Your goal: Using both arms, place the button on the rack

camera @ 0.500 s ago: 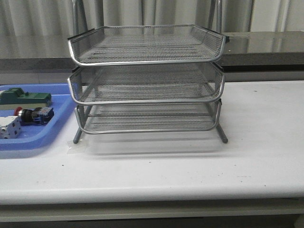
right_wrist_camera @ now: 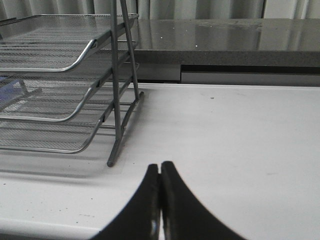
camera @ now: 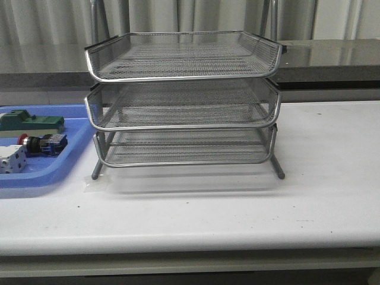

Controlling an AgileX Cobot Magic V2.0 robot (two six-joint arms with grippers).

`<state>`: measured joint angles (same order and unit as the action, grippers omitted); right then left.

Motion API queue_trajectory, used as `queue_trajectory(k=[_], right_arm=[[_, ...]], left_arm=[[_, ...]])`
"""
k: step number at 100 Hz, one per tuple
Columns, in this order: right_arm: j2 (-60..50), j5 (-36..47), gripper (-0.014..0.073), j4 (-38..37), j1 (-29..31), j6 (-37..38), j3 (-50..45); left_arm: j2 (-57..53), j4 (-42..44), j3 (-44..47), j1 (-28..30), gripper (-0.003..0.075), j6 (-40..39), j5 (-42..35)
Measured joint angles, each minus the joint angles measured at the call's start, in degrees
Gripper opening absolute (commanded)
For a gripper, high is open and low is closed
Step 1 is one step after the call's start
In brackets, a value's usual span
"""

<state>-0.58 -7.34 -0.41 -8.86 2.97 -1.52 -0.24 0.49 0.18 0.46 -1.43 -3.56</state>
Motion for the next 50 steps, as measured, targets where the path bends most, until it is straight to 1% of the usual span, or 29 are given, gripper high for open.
queue_trajectory(k=[31,50], right_arm=[[0.0,0.04,-0.0069,-0.21,0.0,0.0,0.0],[0.0,4.3,-0.0069,-0.26,0.0,0.0,0.0]], left_arm=[[0.0,0.0,0.0,0.0,-0.002,0.0,0.0],[0.0,0.0,0.0,0.0,-0.002,0.0,0.0]])
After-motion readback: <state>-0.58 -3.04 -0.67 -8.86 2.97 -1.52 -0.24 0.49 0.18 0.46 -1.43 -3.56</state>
